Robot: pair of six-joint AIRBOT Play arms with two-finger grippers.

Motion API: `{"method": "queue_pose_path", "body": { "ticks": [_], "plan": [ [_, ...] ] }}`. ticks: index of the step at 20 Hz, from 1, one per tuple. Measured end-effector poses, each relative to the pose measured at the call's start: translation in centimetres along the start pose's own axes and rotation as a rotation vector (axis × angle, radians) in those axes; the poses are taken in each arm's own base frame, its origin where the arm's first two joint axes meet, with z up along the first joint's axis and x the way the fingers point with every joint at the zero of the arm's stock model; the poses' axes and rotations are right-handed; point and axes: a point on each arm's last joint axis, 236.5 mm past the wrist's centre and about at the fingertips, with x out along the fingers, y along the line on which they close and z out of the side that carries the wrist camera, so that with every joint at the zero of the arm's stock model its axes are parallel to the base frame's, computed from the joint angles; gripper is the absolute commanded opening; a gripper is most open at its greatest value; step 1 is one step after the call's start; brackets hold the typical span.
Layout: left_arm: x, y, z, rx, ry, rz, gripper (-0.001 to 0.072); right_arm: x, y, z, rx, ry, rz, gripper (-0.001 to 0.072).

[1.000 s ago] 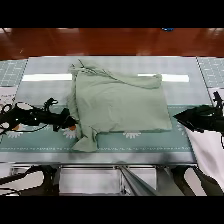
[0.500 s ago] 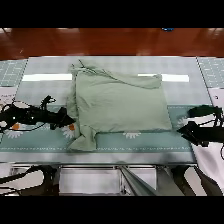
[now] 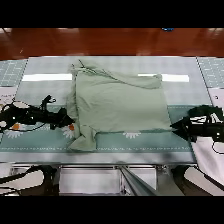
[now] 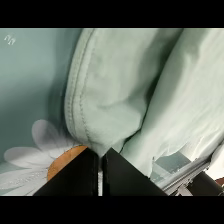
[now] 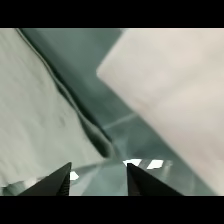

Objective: Fold the shirts.

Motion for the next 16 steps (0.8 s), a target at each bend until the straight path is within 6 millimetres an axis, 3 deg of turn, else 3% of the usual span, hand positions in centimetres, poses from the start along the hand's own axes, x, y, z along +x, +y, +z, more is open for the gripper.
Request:
{"method": "queue_pose_path", "body": {
  "ticks": [2,3,4,7,9,11,13,16],
  "plan": [
    [0.0,0.0,0.0,0.002,0.0,-0.001,0.0017,1.2,1.0,0.3,-0.003,0.021,0.035,0.0387],
    [0.0,0.0,0.0,0.002,0.0,-0.002,0.0017,1.8,1.5,0.6,-0.014,0.023,0.04,0.0299],
    [0.0,-0.1,0.0,0.003,0.0,-0.003,0.0017,2.4,2.0,1.0,-0.034,0.019,0.035,0.0059],
    [-0.7,-0.4,1.0,0.03,-0.025,-0.008,0.0017,3.2,4.4,2.5,-0.139,-0.004,0.024,0.0029],
    [-2.7,-1.7,2.9,0.07,-0.072,-0.028,0.0017,2.1,7.9,3.3,-0.227,0.004,0.066,0.0029],
    [-6.6,-4.6,5.5,0.138,-0.165,-0.067,0.0017,-0.8,12.7,4.6,-0.345,-0.031,0.119,0.0029],
    [-12.2,-9.0,8.1,0.233,-0.305,-0.126,0.0016,-5.6,18.6,6.3,-0.485,-0.133,0.164,0.0029],
    [-22.6,-17.0,9.9,0.409,-0.557,-0.207,0.0016,-15.8,28.4,7.0,-0.712,-0.366,0.222,0.0029]
  ]
}}
